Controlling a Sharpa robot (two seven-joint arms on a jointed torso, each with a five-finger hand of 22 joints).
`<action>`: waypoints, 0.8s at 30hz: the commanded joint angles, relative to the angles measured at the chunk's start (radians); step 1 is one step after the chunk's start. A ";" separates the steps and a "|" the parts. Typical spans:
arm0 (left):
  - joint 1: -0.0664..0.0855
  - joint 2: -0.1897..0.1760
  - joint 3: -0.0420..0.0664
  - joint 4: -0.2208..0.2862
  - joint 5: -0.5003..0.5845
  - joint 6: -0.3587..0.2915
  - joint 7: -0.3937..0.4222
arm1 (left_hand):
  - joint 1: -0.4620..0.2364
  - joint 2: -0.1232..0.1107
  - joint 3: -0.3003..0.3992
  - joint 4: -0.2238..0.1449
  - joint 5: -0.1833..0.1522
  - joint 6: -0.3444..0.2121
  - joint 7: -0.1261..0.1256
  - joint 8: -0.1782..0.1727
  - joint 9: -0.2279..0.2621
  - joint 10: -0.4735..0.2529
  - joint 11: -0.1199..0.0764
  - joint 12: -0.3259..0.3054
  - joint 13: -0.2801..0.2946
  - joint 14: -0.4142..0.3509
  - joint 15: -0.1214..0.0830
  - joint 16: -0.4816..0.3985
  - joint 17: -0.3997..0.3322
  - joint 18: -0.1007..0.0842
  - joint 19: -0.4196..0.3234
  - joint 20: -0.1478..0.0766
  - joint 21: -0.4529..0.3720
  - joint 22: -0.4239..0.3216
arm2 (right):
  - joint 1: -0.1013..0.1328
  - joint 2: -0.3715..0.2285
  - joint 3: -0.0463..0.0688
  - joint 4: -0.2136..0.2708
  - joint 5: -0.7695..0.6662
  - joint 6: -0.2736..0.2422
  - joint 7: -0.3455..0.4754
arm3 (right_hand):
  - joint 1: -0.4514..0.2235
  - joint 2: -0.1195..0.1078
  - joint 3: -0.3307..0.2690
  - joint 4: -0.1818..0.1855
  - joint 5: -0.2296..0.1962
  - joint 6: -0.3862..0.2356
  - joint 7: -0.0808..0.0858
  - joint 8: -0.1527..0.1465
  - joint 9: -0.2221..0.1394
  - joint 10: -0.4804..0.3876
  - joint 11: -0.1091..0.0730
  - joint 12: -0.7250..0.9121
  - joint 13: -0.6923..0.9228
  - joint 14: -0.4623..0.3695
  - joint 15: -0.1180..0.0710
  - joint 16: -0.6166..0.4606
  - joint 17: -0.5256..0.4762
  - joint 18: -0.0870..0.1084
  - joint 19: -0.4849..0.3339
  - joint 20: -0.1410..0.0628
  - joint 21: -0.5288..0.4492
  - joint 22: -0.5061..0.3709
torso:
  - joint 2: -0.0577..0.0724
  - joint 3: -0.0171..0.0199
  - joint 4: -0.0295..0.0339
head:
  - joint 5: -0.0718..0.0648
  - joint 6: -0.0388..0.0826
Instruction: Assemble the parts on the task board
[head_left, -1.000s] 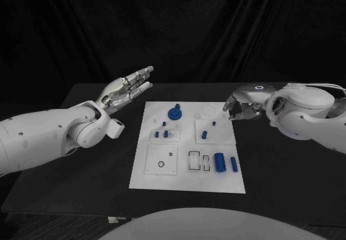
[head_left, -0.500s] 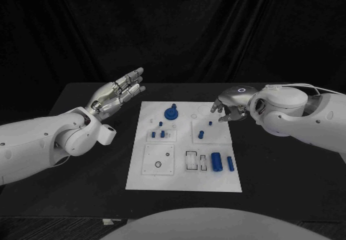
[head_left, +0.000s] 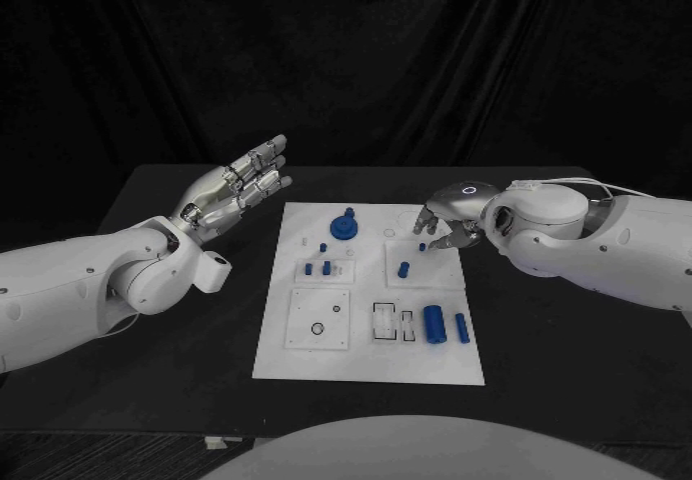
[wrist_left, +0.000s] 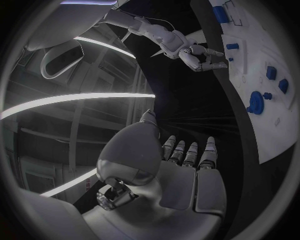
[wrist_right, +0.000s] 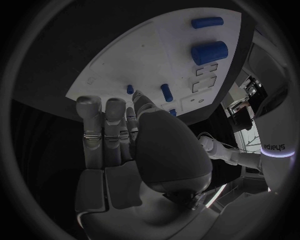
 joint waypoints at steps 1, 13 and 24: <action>-0.002 0.002 0.001 0.001 0.011 0.026 0.035 | 0.020 0.003 0.002 -0.007 0.014 -0.003 -0.008 -0.004 -0.001 0.000 0.013 0.000 -0.001 -0.002 0.011 -0.004 -0.001 0.008 0.002 0.014 0.000 -0.003 | -0.008 0.010 0.001 -0.018 -0.012 -0.017 0.010 | 0.009 -0.002 0.007 0.002 0.011 0.016 -0.003 0.006 0.002 0.013 0.001 -0.005 -0.007 0.002 -0.002 0.006 0.001 -0.017 0.004 -0.002 0.005 0.101 | -0.001 0.0002 0.0003 | -0.002 0.000; -0.006 0.011 0.001 -0.008 0.011 0.043 0.025 | 0.056 0.007 0.011 -0.026 0.058 0.009 0.010 -0.002 0.000 0.000 0.019 0.003 0.000 -0.002 0.026 -0.004 -0.001 0.010 0.013 0.038 0.004 0.001 | -0.028 0.043 0.001 -0.065 -0.012 -0.028 0.026 | 0.005 -0.007 0.022 0.015 0.013 0.092 0.030 0.027 0.010 0.027 0.002 -0.019 -0.031 -0.003 -0.001 0.003 -0.006 -0.016 -0.001 -0.002 0.001 0.100 | -0.001 -0.0001 0.0027 | -0.003 0.000; -0.008 0.014 0.001 -0.012 0.011 0.047 0.019 | 0.076 0.008 0.015 -0.048 0.083 0.023 0.013 0.000 0.002 0.002 0.028 0.006 0.000 -0.001 0.045 -0.003 -0.001 0.011 0.037 0.052 0.013 0.027 | -0.039 0.061 0.001 -0.085 -0.007 -0.021 0.031 | 0.007 -0.010 0.026 0.015 0.011 0.102 0.041 0.027 0.010 0.026 -0.001 -0.022 -0.037 -0.008 -0.002 -0.005 -0.016 -0.014 -0.005 -0.002 -0.011 0.097 | 0.000 0.0004 0.0013 | -0.004 0.000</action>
